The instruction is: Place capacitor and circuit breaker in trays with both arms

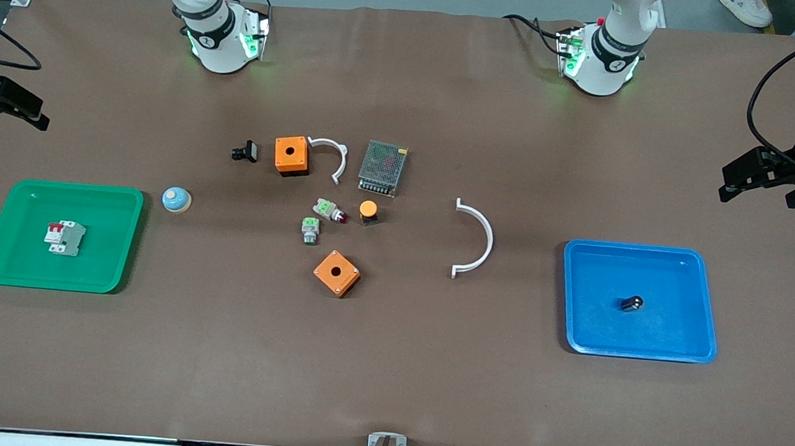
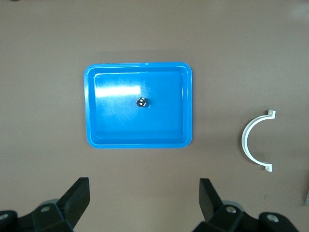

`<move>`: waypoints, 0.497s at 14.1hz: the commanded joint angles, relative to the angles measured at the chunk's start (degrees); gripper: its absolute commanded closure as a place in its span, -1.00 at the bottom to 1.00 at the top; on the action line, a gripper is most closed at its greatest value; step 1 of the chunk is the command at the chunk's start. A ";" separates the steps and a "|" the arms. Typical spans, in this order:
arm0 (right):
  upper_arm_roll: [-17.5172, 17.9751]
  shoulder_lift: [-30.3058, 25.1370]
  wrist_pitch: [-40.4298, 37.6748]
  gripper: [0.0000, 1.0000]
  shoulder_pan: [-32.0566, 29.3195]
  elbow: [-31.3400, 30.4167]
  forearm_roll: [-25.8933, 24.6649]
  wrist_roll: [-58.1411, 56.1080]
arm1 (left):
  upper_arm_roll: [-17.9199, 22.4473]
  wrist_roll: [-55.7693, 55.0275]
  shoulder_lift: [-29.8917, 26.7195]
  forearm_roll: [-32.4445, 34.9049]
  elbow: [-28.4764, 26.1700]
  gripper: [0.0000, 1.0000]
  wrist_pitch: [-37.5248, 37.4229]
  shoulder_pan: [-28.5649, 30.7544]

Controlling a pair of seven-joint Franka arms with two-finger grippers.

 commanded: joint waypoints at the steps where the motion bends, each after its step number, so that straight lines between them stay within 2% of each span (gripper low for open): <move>1: 0.27 -0.97 -0.46 -1.00 0.37 -0.70 0.11 0.03 | 5.99 0.12 0.31 -0.47 1.04 -1.00 -1.05 -5.80; 3: 0.27 -0.88 -0.63 -1.00 0.37 -0.26 0.11 0.20 | 8.56 0.29 0.31 -0.73 1.04 -1.00 -1.05 -7.76; 7: 0.36 -0.70 -1.60 -1.00 0.37 0.53 0.29 0.82 | 8.40 0.21 0.13 -0.82 1.04 -1.00 -0.96 -7.32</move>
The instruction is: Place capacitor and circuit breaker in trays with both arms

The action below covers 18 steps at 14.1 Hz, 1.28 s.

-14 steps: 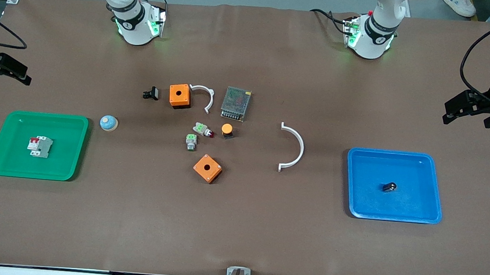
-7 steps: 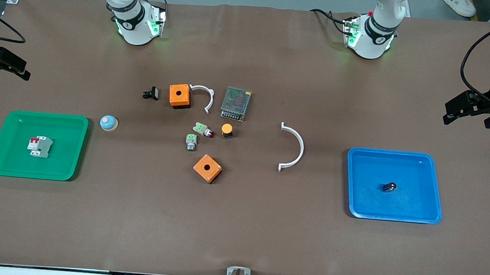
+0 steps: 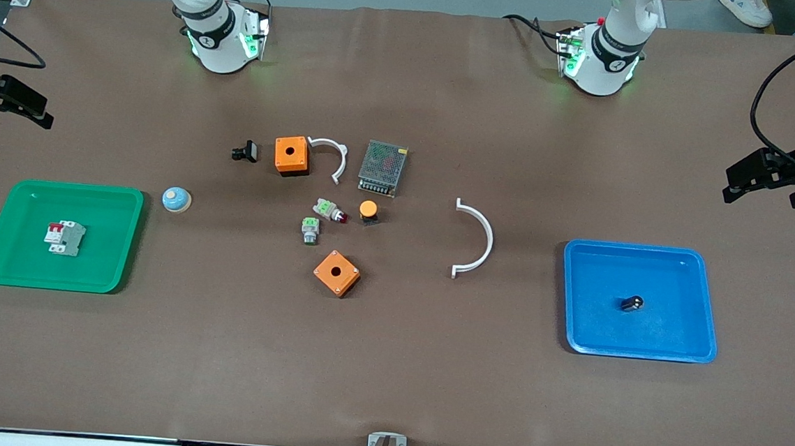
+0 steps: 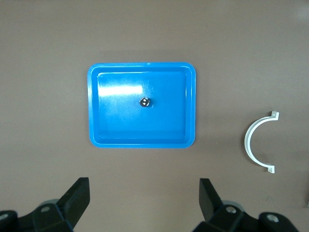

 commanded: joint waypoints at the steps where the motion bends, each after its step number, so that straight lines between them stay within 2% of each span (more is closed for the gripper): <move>1: -0.02 -0.70 -0.86 -1.00 0.30 0.26 0.37 0.80 | 0.42 0.21 0.12 -0.82 1.04 -1.00 -0.96 -0.19; 5: -0.02 -0.70 -0.78 -1.00 0.30 0.26 1.78 0.80 | 0.42 0.21 0.12 -0.82 1.04 -1.00 -0.96 -0.11; 18: -0.02 -0.70 0.19 -1.00 0.30 0.26 1.69 0.01 | 0.51 0.65 0.12 -0.82 1.04 -1.00 -0.87 -0.02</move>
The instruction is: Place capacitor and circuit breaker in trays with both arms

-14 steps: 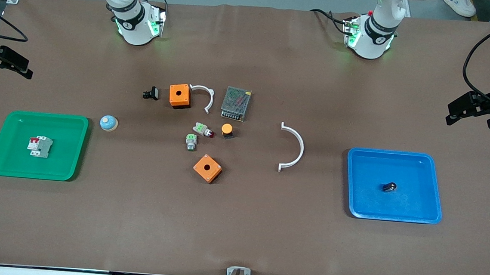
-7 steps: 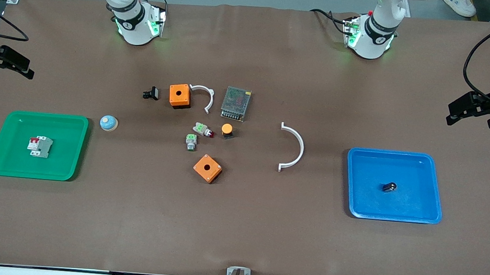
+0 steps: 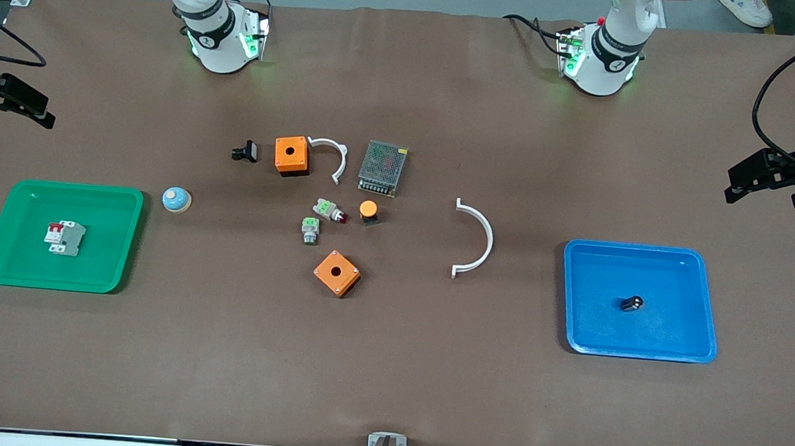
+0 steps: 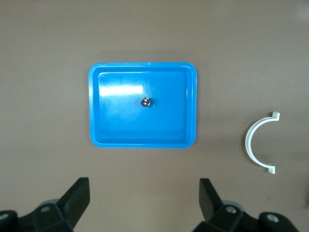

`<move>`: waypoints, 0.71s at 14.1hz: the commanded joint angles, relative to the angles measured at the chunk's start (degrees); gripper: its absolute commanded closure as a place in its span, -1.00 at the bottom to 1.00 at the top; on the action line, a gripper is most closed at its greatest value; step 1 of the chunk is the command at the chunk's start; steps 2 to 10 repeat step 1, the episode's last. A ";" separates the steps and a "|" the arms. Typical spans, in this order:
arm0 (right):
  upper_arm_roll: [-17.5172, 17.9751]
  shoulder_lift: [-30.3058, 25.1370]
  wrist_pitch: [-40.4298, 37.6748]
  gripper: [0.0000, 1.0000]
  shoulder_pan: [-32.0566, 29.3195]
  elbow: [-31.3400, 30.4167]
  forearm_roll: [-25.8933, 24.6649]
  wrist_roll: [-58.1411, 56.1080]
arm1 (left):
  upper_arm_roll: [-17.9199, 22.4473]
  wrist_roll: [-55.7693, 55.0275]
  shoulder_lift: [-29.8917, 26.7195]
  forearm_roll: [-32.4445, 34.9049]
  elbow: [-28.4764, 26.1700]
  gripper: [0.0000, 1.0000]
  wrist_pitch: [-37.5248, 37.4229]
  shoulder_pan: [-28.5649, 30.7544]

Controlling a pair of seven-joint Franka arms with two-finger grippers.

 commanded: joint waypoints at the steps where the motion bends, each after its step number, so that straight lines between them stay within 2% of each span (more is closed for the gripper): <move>1: -0.13 -0.70 -0.02 -1.00 0.30 0.02 0.70 0.02 | 0.32 0.65 0.12 -0.91 1.04 -1.00 -0.87 -0.04; 10: -0.13 -0.70 -0.02 -1.00 0.30 0.02 0.70 0.02 | 0.32 0.65 0.12 -0.91 1.04 -1.00 -0.87 -0.04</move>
